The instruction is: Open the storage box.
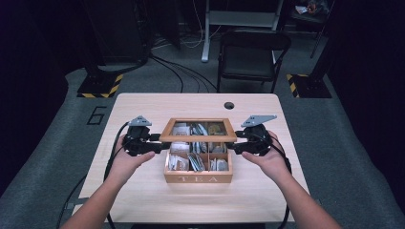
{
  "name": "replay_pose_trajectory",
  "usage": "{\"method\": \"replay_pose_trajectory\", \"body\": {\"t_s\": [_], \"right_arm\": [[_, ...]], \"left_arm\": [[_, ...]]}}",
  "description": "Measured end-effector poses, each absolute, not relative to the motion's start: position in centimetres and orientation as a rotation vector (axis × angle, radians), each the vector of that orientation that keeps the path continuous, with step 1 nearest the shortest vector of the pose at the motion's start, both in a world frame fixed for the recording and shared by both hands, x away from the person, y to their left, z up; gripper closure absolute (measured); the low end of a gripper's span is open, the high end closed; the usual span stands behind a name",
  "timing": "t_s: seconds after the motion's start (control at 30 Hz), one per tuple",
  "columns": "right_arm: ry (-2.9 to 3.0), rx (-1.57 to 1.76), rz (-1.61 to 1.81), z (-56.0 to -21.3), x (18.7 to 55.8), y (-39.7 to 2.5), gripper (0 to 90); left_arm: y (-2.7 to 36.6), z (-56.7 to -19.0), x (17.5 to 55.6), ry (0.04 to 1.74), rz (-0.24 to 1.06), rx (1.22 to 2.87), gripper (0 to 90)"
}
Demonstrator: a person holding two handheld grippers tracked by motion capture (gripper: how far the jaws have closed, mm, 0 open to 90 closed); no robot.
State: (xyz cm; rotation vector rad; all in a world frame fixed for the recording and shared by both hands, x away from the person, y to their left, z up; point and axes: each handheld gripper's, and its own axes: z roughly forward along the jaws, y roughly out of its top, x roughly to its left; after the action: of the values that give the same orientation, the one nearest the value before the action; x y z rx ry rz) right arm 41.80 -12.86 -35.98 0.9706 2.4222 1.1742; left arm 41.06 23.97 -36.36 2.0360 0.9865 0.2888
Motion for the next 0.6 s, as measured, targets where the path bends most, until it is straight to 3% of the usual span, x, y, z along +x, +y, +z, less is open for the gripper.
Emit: {"method": "replay_pose_trajectory", "body": {"t_s": [0.6], "right_arm": [[2.413,0.951,1.211,-33.6,43.9,-12.9,43.1]], "left_arm": [[24.0,-34.1,42.8,0.888,0.382,2.021,47.6]]}}
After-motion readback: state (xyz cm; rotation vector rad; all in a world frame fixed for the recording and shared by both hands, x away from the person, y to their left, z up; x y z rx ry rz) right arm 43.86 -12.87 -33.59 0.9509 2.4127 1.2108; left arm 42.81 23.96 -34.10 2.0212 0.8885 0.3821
